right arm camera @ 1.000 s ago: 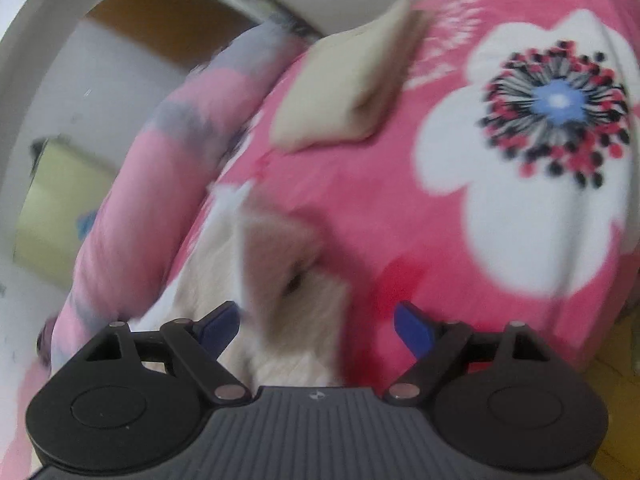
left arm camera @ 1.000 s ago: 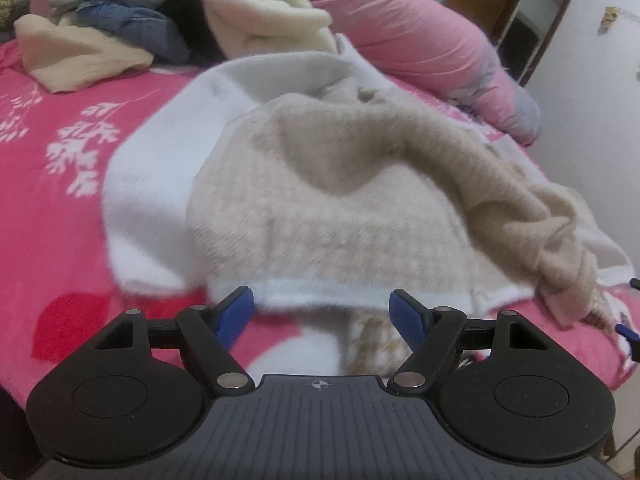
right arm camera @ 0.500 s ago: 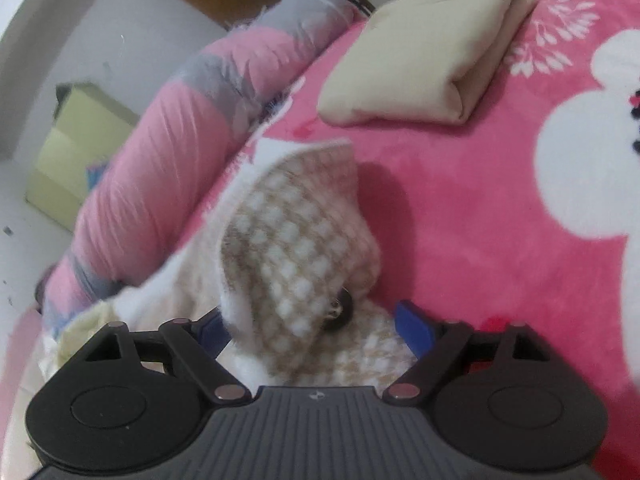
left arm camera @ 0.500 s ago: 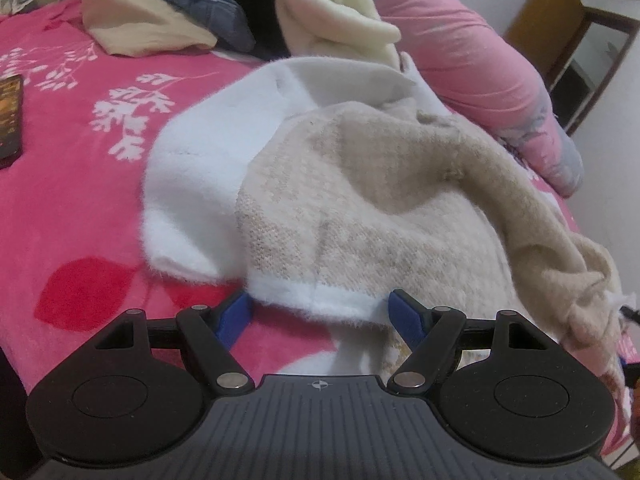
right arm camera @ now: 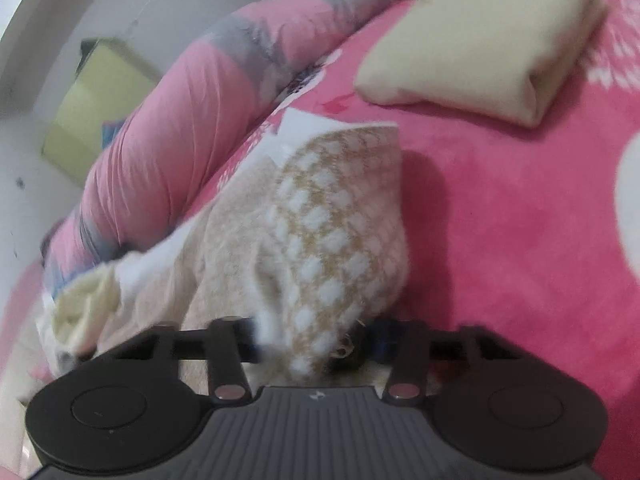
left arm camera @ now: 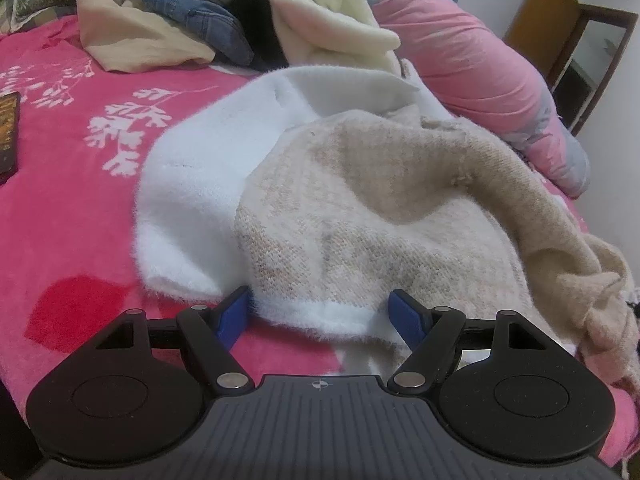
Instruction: Fold clothes
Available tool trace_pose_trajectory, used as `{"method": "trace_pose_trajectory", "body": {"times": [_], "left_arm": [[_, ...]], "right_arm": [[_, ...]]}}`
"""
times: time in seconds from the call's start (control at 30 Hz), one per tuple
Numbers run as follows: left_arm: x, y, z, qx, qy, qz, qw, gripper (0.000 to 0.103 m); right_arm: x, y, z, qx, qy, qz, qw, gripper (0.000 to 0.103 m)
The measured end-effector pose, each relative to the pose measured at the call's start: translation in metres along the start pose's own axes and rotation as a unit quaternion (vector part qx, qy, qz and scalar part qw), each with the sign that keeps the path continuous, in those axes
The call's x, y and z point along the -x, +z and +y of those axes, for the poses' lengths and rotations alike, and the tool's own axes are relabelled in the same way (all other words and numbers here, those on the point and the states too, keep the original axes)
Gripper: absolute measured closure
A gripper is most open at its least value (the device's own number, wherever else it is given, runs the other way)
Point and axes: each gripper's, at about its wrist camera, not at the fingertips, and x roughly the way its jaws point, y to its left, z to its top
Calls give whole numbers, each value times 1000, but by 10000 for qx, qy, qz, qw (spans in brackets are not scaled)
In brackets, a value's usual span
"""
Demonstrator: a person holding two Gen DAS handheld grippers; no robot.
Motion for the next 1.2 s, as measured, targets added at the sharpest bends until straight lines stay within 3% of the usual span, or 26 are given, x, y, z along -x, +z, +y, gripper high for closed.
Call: {"method": "trace_pose_trajectory", "body": {"times": [0.1, 0.13, 0.23, 0.33, 0.43, 0.57, 0.67, 0.7, 0.77, 0.8, 0.83, 0.93, 1.03, 1.1, 1.2], "left_arm": [[-3, 2, -3, -119, 74, 25, 9999, 28], [-3, 2, -2, -134, 71, 40, 9999, 28], [-5, 4, 0, -162, 50, 86, 9998, 28], [-6, 6, 1, -153, 45, 107, 9998, 29], [-6, 7, 1, -142, 53, 114, 9998, 29], [-6, 7, 2, -145, 19, 141, 9998, 29], [-6, 8, 4, -137, -24, 165, 9998, 29], [-6, 8, 4, -138, -38, 169, 9998, 29], [-5, 8, 6, -140, -73, 172, 9997, 30], [-5, 8, 6, -147, -96, 171, 9997, 30], [-5, 8, 7, -141, -123, 156, 9997, 30], [-4, 6, 9, -114, -204, 106, 9997, 30], [-2, 4, 13, -33, -299, 34, 9995, 30], [0, 3, 16, 88, -364, -6, 9993, 33], [3, 3, 23, 342, -452, -33, 9984, 38]], "right_arm": [[16, 13, 18, 376, -139, -232, 9989, 66], [26, 25, 30, 628, -185, -407, 9970, 80], [56, 61, 68, 1431, -345, -930, 9847, 80], [72, 92, 107, 2441, -941, -1429, 9545, 80], [61, 112, 119, 3127, -1597, -1728, 9202, 80], [6, 131, 85, 3266, -2785, -1457, 8914, 79], [-29, 142, 31, 2376, -3190, -510, 9161, 76], [-28, 141, 18, 2097, -3129, -417, 9254, 72], [-5, 133, 9, 1658, -2849, -700, 9415, 58], [10, 129, 6, 1472, -2755, -884, 9458, 43], [27, 126, 3, 1366, -2772, -1109, 9446, 31], [81, 118, -4, 972, -2871, -1677, 9381, 8], [131, 102, -8, 492, -2900, -1904, 9366, 6], [154, 80, 3, 577, -2344, -1776, 9540, 7], [163, 32, 22, 498, -1137, -1305, 9836, 7]]}}
